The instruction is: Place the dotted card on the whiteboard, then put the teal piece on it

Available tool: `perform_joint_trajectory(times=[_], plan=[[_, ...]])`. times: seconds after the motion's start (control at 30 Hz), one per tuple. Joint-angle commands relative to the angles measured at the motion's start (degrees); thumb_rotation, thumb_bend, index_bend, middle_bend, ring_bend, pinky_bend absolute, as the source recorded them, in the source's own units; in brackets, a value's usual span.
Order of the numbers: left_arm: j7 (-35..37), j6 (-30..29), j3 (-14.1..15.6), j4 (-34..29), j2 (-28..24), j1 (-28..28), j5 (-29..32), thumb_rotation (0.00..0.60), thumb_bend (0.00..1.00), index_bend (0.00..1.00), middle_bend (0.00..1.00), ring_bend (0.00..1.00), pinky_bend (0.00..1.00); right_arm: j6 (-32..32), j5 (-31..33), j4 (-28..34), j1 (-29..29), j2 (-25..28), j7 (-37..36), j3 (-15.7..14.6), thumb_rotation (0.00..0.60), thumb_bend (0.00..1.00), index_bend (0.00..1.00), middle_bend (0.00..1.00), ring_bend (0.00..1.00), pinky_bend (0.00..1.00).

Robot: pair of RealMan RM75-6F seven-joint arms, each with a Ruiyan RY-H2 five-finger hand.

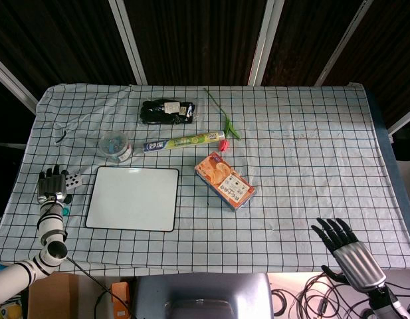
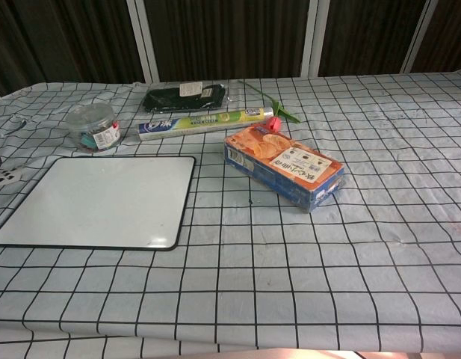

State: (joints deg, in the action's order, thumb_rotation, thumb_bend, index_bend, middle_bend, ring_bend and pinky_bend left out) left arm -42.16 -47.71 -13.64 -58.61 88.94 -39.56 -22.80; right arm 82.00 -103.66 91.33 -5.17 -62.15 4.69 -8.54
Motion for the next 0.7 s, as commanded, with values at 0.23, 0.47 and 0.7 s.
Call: perform_joint_trajectory(times=[0.23,0.47,0.7], plan=[[-0.26,1.70,0.01,3.60,1.23,-1.04,2.09,0.600,0.36,0.21,0.00,0.00,0.08,0.40,0.15,-0.18,0.18,0.23,-0.57,0.03,0.600,0.17,0.00,0.00,0.00,0.00],[-0.19,4.03,-0.13,7.14,2.45,-1.71,3.73,0.600,0.36,0.22,0.00,0.00,0.08,0.92,0.23,-0.38,0.42,0.31,-0.91,0.12,0.600,0.17,0.00,0.00,0.00,0.00],[-0.13,6.32,-0.08,10.73,4.03,-2.38,4.45,0.600,0.35,0.24,0.00,0.00,0.08,1.06,0.40,-0.45,0.55,0.35,-1.00,0.20,0.600,0.17,0.00,0.00,0.00,0.00]])
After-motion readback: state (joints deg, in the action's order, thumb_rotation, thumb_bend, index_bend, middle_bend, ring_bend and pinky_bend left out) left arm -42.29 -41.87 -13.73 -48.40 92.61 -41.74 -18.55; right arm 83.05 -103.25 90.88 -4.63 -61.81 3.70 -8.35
